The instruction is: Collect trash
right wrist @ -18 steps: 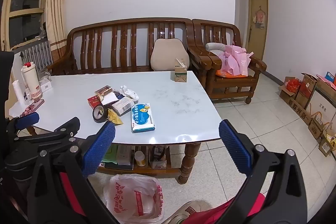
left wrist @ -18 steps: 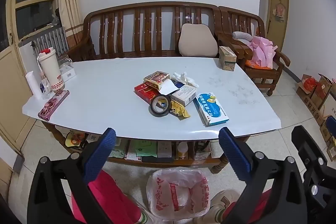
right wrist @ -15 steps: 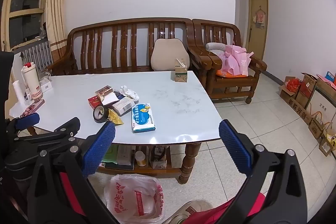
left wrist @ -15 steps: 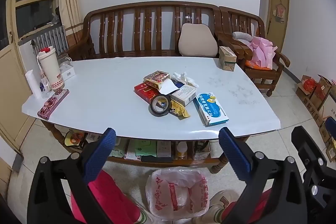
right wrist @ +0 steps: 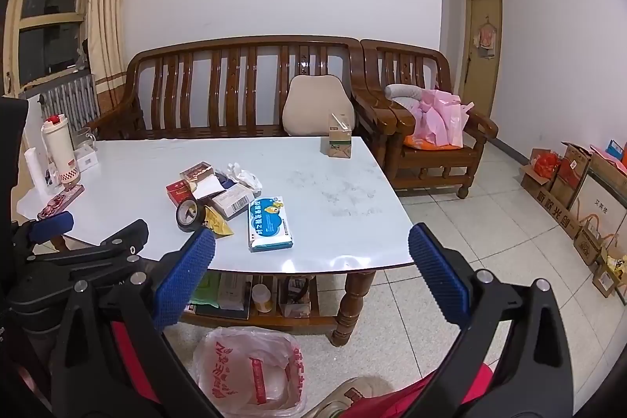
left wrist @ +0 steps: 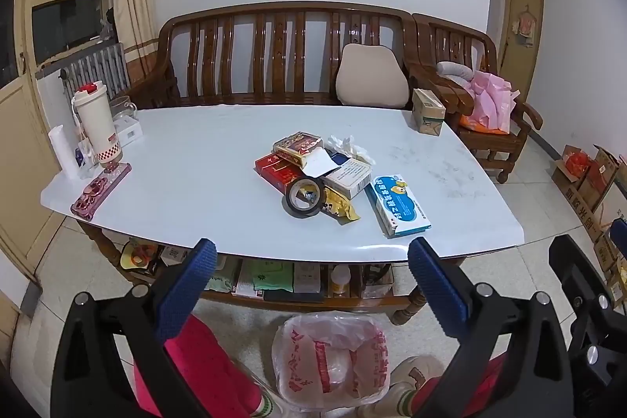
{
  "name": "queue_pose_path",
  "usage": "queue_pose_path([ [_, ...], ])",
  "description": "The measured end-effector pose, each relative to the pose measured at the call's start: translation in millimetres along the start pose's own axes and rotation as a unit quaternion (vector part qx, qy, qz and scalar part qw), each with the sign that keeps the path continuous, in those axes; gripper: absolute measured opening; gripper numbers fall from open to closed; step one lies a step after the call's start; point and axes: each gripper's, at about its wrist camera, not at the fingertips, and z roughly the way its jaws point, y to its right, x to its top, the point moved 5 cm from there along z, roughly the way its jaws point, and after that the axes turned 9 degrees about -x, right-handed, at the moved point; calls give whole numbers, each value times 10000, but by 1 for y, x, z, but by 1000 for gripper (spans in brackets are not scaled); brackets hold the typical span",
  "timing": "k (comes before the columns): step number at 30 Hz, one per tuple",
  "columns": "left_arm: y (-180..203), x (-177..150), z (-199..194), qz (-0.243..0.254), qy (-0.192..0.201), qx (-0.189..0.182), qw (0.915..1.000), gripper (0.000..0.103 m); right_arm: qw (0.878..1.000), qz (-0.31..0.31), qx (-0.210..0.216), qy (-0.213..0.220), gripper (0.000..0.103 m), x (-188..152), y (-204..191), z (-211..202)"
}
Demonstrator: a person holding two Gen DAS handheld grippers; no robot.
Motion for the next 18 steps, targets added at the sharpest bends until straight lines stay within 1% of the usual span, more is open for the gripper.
queue_pose_path([
  [5, -3, 1, -1, -51, -13, -1, 10000, 96, 10000, -24, 18, -12, 97, 1, 1, 2],
  [8, -4, 1, 1, -57, -27, -11, 10000, 96, 10000, -57, 47, 6, 97, 5, -7, -5],
  [18, -5, -1, 1, -63, -25, -8, 10000, 96, 10000, -70, 22, 7, 97, 3, -9, -6],
])
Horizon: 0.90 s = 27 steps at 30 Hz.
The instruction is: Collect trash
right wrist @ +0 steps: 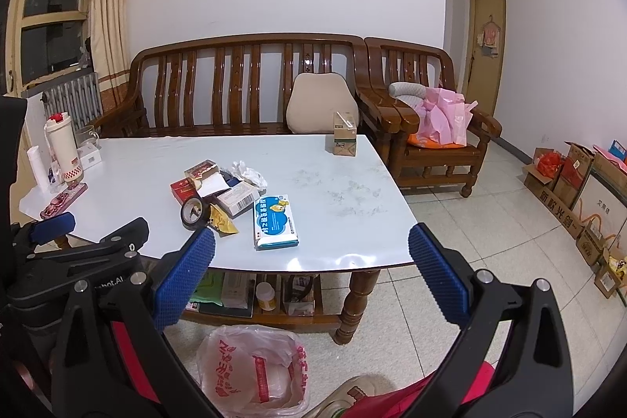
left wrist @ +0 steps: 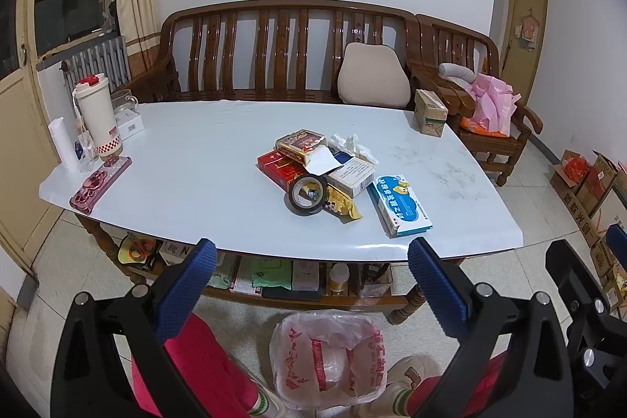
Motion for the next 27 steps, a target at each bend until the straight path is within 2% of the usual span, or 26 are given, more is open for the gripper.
queue_pose_path([
  [27, -1, -3, -1, -2, -12, -9, 10000, 96, 10000, 26, 26, -31, 97, -8, -5, -2],
])
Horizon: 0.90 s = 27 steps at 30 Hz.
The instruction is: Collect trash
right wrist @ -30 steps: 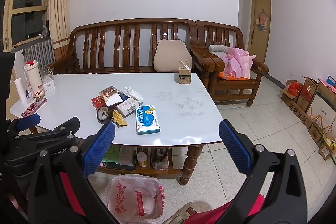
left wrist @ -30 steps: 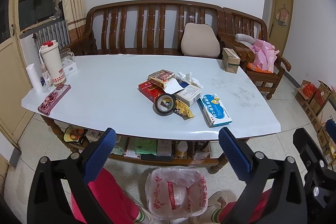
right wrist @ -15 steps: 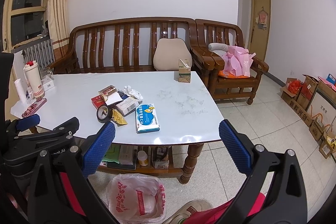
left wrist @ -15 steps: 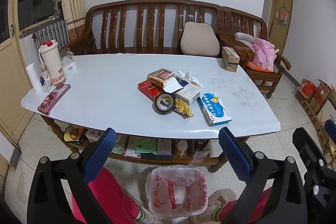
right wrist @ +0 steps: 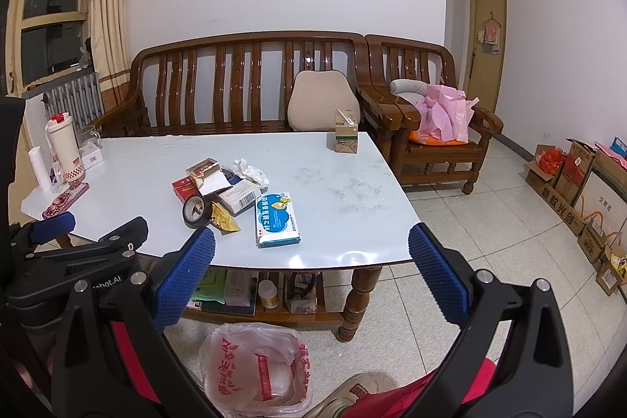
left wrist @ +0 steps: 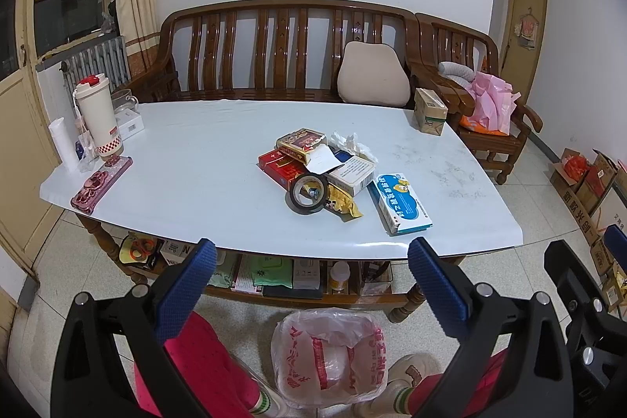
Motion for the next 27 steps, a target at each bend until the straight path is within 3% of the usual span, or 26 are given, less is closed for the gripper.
queue_pose_path([
  [14, -7, 16, -12, -70, 107, -16, 9999, 96, 10000, -6, 44, -3, 97, 0, 2, 2],
  [27, -33, 53, -7, -139, 66, 81, 9998, 96, 9994, -245, 225, -79, 97, 30, 2, 26],
])
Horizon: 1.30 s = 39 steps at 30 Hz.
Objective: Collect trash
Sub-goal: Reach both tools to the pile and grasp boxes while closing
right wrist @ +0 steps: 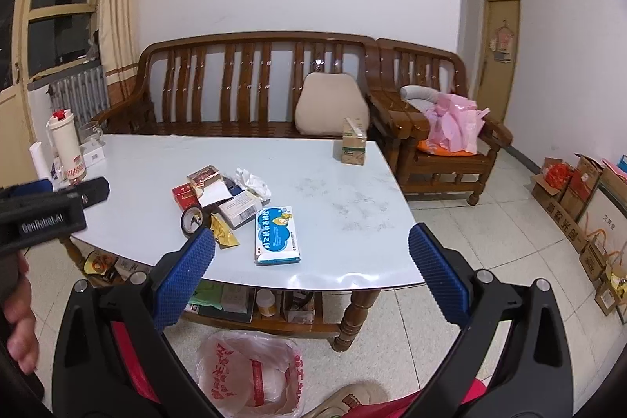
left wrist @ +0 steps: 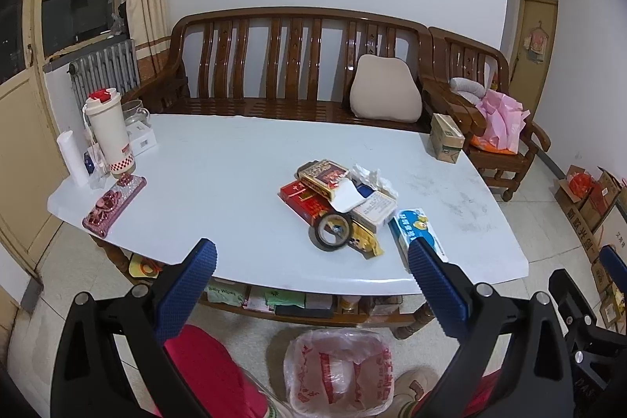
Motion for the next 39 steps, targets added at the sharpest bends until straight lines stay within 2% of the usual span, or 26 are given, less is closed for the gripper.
queue_pose_path([
  [4, -14, 14, 9, 127, -212, -20, 9997, 96, 9991, -5, 380, -208, 97, 8, 3, 15],
  [8, -30, 30, 26, 387, -632, -163, 9971, 96, 9963, -135, 723, -435, 97, 18, 6, 34],
  [11, -37, 43, 41, 523, -1010, -345, 9929, 96, 9931, -286, 976, -585, 97, 27, 6, 48],
  [14, -36, 55, 58, 692, -1391, -686, 9855, 96, 9900, -484, 1119, -714, 97, 37, 3, 62],
  [16, -38, 59, 71, 482, -1706, -767, 9812, 96, 9875, -714, 1157, -803, 97, 45, -1, 74],
  [18, -43, 66, 83, 45, -1830, -761, 9802, 96, 9856, -865, 1172, -855, 97, 49, -4, 82],
  [27, -32, 83, 133, -294, -2270, -425, 9725, 96, 9719, -1286, 1482, -1298, 97, 63, -28, 121],
  [32, -36, 87, 165, -641, -2485, -254, 9662, 96, 9566, -1471, 1794, -1763, 97, 56, -48, 141],
  [35, -39, 85, 184, -882, -2604, -153, 9613, 96, 9557, -1602, 1676, -1816, 97, 51, -54, 154],
  [39, -43, 80, 210, -1173, -2760, -132, 9539, 96, 9495, -1547, 1742, -2103, 97, 36, -59, 180],
])
